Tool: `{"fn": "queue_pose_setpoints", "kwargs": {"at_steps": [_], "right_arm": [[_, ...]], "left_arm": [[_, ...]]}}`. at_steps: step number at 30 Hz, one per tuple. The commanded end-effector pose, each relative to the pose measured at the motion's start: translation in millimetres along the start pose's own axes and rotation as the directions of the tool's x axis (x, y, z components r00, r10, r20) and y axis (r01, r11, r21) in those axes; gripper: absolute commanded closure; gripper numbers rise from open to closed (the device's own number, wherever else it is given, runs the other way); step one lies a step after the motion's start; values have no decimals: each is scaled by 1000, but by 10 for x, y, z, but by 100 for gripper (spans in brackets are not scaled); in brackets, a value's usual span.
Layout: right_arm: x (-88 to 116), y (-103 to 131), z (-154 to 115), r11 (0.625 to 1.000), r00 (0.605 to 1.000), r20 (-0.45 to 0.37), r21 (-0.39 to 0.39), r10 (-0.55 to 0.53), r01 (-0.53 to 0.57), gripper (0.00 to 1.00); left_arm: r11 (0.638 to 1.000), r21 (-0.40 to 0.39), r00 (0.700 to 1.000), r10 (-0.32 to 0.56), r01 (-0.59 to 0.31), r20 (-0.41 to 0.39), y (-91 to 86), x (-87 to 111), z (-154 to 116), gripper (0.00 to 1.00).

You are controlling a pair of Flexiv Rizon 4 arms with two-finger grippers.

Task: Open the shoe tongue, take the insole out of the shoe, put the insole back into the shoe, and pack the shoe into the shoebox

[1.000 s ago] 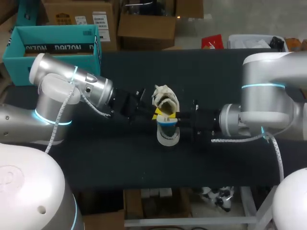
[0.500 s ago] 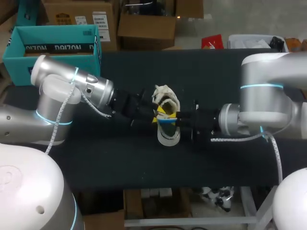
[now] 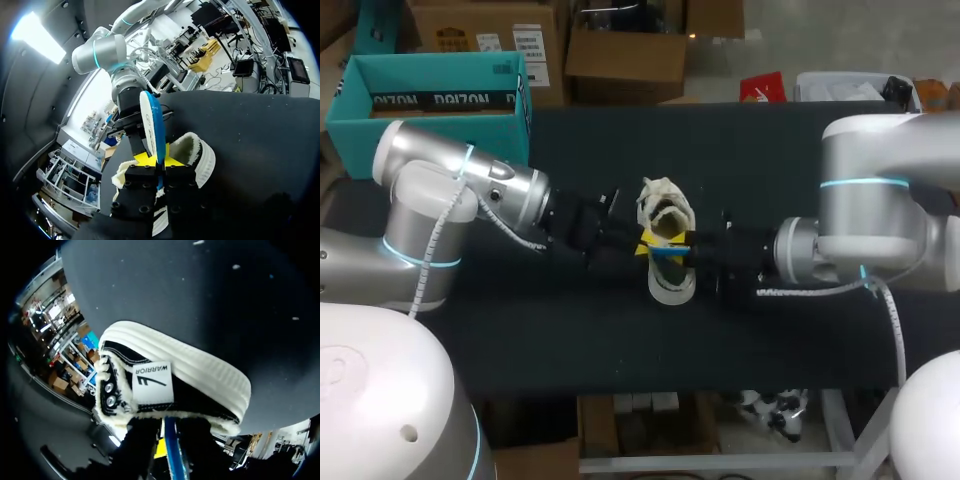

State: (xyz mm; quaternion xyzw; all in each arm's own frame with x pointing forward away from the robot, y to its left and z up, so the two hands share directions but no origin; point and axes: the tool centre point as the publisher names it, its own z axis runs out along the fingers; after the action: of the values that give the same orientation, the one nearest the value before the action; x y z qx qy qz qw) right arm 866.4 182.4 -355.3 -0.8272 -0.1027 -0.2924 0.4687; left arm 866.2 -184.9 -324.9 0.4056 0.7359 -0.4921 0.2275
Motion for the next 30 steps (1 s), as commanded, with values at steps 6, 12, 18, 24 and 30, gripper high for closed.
{"fn": "queue_pose_setpoints", "kwargs": {"at_steps": [6,12,18,24,30], "right_arm": [[-119,-298,-156,998,1000,-10,-52,-27,26,64],[-150,-345,-198,998,999,-28,-42,-42,41,76],[-110,-287,-167,999,999,-23,-41,-35,34,100],[-25,-169,-74,998,1000,-2,-66,-16,16,100],[25,-51,-9,998,1000,5,-71,4,-3,100]], "left_arm": [[1000,-6,1000,0,0,4,32,34,34,100],[1000,-7,1000,-6,6,8,31,56,26,100],[1000,-9,1000,-10,11,11,43,60,42,100],[999,-23,1000,-28,28,10,137,52,105,100],[997,-36,998,-65,66,19,294,2,139,100]]}}
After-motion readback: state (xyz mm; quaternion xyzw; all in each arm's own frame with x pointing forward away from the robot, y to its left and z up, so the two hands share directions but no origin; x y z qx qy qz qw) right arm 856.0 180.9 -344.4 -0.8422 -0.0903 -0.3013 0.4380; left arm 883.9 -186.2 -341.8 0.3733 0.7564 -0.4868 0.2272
